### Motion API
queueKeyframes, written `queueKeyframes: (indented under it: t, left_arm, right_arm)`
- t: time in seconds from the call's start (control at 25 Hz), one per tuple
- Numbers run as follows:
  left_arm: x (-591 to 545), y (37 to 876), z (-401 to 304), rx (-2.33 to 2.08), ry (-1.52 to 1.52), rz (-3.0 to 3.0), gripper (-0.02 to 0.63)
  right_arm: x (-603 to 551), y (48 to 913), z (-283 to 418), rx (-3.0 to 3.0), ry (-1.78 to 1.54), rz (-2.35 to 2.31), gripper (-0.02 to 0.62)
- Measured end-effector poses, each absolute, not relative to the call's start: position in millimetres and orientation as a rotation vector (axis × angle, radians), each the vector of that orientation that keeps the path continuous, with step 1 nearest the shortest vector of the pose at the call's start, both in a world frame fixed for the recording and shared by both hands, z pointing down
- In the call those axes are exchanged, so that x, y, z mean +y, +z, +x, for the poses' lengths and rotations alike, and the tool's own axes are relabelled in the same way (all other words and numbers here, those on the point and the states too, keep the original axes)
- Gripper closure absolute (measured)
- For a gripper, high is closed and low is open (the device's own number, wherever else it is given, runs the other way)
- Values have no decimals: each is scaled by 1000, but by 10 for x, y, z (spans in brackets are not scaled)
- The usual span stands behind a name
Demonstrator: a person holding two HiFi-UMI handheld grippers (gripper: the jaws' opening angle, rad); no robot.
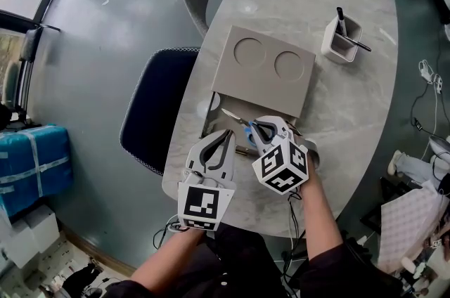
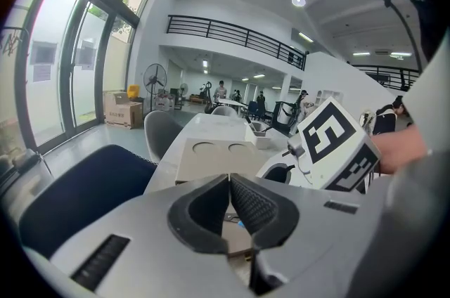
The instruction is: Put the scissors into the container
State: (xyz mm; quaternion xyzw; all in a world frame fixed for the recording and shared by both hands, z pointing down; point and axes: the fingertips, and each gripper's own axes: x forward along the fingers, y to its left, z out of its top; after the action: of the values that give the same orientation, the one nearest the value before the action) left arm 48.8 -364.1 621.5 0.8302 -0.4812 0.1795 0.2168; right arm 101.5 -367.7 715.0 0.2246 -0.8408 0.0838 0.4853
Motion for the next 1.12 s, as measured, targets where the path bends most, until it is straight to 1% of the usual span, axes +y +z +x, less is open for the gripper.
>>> queueKeyframes:
  t: [0.12,0.44,0.8,1.12]
  left_arm:
    - [-3628,6151,508,-1326,492,2319,588]
    - [-3615,5750,543,-1334,451,2392,588]
    - [-3442,5079,542,-1329,371,2502,588]
    - [-3201,4462,409,-1363,298,2569,588]
  right_arm:
    - [-3683,7040,1015,-2052,184,562,591]
    - [-3660,6459,1119,-2069,132,701,598]
    - [-3540,5393,1327,-2259,275,1197,598]
    - [-3171,4391,1482,-2380,257,1603,598]
